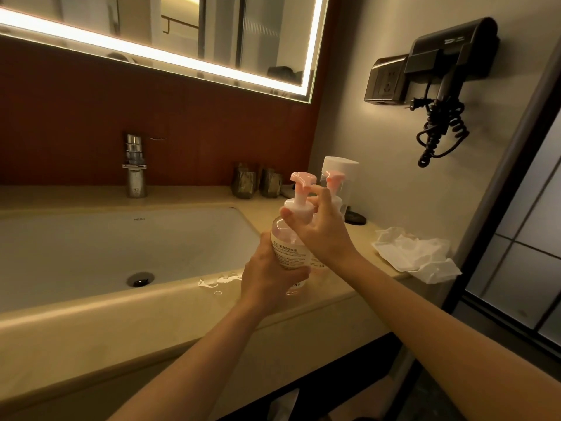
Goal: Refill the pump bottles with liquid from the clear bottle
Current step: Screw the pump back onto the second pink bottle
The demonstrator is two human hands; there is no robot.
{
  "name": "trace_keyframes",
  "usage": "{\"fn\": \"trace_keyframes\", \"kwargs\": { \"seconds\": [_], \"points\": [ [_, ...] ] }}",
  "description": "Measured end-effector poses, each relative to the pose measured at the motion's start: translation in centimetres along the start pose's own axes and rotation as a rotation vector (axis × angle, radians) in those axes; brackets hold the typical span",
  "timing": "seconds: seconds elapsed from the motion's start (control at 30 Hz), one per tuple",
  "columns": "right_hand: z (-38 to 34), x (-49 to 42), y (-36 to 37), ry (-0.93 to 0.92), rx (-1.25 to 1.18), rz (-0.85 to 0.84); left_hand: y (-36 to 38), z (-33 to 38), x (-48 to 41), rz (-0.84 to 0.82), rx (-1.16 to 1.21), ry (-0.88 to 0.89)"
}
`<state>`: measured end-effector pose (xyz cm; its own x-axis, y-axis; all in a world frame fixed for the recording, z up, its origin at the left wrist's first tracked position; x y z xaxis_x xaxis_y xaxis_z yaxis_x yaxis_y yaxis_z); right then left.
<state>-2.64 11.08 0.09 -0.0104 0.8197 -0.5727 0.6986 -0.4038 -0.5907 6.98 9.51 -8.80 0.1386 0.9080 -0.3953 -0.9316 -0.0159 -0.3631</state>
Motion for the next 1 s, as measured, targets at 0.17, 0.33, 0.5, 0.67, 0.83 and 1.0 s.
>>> {"fn": "trace_keyframes", "kwargs": {
  "seconds": [0.17, 0.33, 0.5, 0.67, 0.83, 1.0],
  "points": [
    [-0.1, 0.4, -0.2, -0.029, -0.018, 0.016, 0.1, -0.1, -0.1, 0.004, -0.007, -0.003],
    [0.0, -0.4, -0.1, 0.054, 0.094, 0.061, 0.1, 0.0, -0.1, -0.004, -0.006, 0.001],
    [-0.1, 0.1, 0.0, 0.042, -0.075, -0.057, -0.1, -0.2, -0.1, 0.009, -0.023, 0.0],
    [0.3, 0.5, -0.6, -0.032, -0.009, 0.031, 0.1, -0.3, -0.2, 0.006, -0.031, -0.002],
    [0.2, 0.0, 0.0, 0.044, 0.015, 0.041, 0.1, 0.0, -0.1, 0.004, -0.013, -0.01],
    [-0.4, 0.8, 0.2, -0.025, -0.149, -0.035, -0.1, -0.2, 0.1, 0.017, -0.011, -0.002]
  ]
}}
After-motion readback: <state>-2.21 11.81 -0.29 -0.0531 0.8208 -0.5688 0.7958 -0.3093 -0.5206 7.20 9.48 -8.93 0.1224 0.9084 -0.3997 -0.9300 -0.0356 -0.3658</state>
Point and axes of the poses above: each hand's wrist, its own x-axis away from the middle knuckle, its own y-axis out of the palm, z = x × y, the point moved 5 cm from there along -x, towards the middle knuckle, and after that the axes turned 6 degrees about -z, right-handed, at the moved point
